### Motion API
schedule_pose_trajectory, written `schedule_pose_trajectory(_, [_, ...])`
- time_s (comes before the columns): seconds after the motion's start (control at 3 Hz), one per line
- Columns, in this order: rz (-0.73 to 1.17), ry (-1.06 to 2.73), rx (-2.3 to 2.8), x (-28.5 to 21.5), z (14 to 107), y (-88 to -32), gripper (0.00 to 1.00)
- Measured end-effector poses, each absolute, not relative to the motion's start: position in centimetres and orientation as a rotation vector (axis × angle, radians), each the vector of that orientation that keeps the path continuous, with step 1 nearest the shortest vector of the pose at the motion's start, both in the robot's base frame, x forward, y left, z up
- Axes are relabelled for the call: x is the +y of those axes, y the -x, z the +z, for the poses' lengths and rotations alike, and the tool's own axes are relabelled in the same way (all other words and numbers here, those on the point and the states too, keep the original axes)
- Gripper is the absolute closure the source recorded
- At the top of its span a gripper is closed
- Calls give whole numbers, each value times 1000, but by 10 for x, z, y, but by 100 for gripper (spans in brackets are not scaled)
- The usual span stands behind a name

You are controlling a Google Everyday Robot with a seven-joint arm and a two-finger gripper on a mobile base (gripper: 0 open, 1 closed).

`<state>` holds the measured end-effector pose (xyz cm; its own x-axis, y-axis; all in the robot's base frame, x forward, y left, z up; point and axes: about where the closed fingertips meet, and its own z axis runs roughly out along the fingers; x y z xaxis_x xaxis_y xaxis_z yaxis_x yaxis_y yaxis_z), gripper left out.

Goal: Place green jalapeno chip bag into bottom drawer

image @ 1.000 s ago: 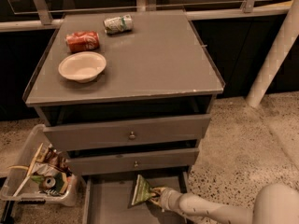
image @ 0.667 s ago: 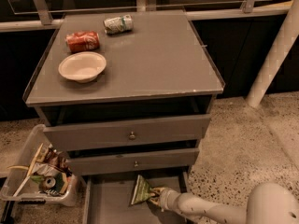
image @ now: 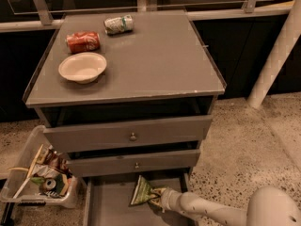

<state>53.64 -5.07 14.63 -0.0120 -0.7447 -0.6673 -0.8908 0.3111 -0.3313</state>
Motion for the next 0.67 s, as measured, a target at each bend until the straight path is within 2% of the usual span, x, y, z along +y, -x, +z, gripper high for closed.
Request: schedule_pose_trajectory(0.67, [233,1468,1786,-51,146,-536,36])
